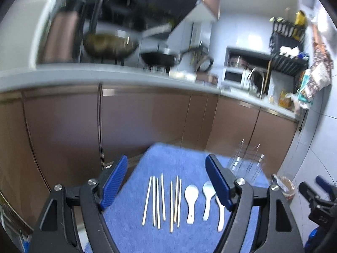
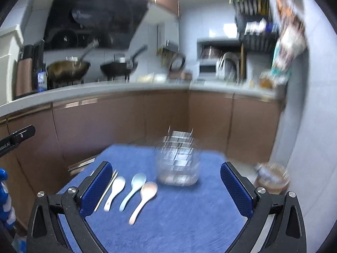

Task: Organize utensils
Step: 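Move the right tool to the pink spoon and close on its handle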

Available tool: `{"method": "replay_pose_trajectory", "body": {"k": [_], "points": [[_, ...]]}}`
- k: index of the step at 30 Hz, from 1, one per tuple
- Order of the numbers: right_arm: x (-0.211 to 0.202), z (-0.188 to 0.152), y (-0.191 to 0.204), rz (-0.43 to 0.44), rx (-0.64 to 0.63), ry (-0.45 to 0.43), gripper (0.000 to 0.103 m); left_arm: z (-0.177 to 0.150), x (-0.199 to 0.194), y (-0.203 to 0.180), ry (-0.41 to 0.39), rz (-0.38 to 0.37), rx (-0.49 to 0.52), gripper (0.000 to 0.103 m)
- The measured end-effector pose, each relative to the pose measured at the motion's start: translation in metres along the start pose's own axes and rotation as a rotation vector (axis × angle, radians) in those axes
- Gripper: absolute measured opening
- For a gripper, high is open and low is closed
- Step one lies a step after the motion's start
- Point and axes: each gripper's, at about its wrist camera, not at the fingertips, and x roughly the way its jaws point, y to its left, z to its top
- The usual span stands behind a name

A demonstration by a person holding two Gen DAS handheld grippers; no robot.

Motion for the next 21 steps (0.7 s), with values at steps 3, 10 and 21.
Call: {"method": "replay_pose_trajectory", "body": {"k": [3,10,21], "points": [[0.048,-0.015,-0.008,0.076,0.056,0.12,0.076,-0.006,0.035,0.01,0.104,-0.013,-0.031,0.075],[0.157,-0.045,-0.024,0.252,0.196,0.343,0.043,-0.021,0.116,0.025,0.278,0.005,-0.061,0.074],[0.244,-0.065,-0.029,0.329,0.259,0.488,0.031,-0.036,0.204,0.035,0.433,-0.023,-0.063,0.074]]}}
